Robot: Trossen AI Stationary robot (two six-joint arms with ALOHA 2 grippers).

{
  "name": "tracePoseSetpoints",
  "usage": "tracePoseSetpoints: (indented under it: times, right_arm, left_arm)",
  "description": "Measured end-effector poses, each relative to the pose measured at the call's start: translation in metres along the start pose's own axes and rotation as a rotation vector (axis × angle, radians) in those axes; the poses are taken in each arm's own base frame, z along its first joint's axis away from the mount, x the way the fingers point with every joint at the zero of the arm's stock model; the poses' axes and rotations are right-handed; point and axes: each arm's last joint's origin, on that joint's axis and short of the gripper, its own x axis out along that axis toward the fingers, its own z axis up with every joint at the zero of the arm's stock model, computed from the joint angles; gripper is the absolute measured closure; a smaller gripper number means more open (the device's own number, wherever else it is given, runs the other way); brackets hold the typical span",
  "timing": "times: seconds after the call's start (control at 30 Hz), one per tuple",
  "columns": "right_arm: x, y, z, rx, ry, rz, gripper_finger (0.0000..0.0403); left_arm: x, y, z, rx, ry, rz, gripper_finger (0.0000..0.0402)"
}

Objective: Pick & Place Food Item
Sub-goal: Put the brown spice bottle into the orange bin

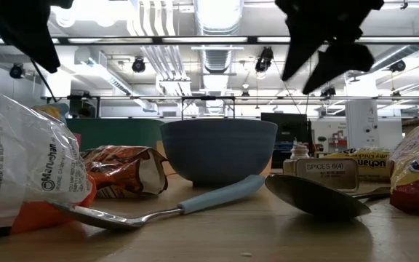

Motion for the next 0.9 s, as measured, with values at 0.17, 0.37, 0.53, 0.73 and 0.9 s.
tracePoseSetpoints:
  times: [0.17,0.37,0.53,0.73,0.9]
  right_arm:
    - [0.004,-0.007,0.006,-0.146,0.009,-0.049,0.0140]
    - [0.014,-0.016,0.023,-0.100,-0.047,-0.121,0.0140]
    - [0.031,-0.039,0.055,0.096,-0.015,-0.184,0.0140]
    - [0.052,-0.082,0.097,0.250,0.088,-0.219,0.0140]
    - [0.066,-0.116,0.119,0.309,0.145,-0.250,0.0140]
  left_arm:
    - [0.000,0.000,0.000,0.024,-0.001,-0.003,0.0209]
    - [0.000,-0.001,0.001,0.071,-0.022,-0.002,0.0209]
    - [0.001,-0.001,0.002,0.100,-0.037,0.007,0.0209]
    - [0.000,-0.001,0.003,0.139,-0.042,0.004,0.0209]
    - [0.000,-0.001,0.003,0.139,-0.041,0.005,0.0209]
